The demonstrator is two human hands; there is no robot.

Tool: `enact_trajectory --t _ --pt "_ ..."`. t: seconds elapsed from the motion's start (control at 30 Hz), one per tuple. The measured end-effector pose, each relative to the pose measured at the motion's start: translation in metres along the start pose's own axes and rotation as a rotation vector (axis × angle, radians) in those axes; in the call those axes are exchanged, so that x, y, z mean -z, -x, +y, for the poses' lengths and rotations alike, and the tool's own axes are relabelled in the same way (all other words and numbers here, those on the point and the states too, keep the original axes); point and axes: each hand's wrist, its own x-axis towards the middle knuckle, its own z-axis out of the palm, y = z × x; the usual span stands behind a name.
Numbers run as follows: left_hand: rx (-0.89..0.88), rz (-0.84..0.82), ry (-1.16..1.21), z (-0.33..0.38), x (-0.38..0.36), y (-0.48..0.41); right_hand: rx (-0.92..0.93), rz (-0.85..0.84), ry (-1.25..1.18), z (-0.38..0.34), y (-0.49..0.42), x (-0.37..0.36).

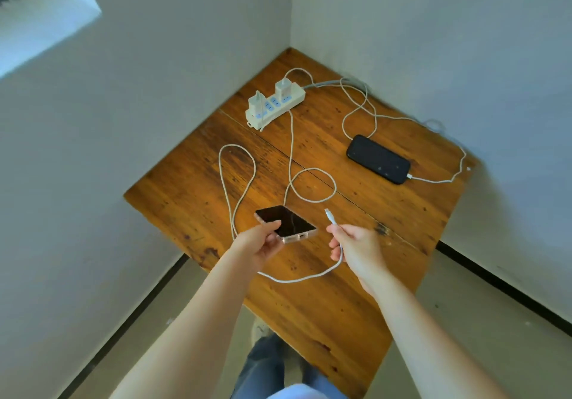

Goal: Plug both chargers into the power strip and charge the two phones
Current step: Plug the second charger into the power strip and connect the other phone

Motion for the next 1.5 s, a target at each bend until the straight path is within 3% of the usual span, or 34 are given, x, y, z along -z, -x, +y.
enact_trajectory --t 0.33,0.7,1.2,1.5 --pt "-0.034 -0.075 0.175 0.037 0.018 0.037 0.264 -0.078 0.142 -0.056 0.051 -0.010" --pt "-0.048 -0.119 0.139 0.034 0.000 0.050 0.440 0.100 0.270 -0.073 0.056 -0.001" --pt "-0.056 -0.106 0.124 0.033 -0.016 0.051 0.474 0.195 0.517 -0.069 0.048 0.002" --pt "-0.108 -0.099 0.073 0.029 -0.025 0.062 0.474 0.212 0.542 -0.068 0.049 0.001"
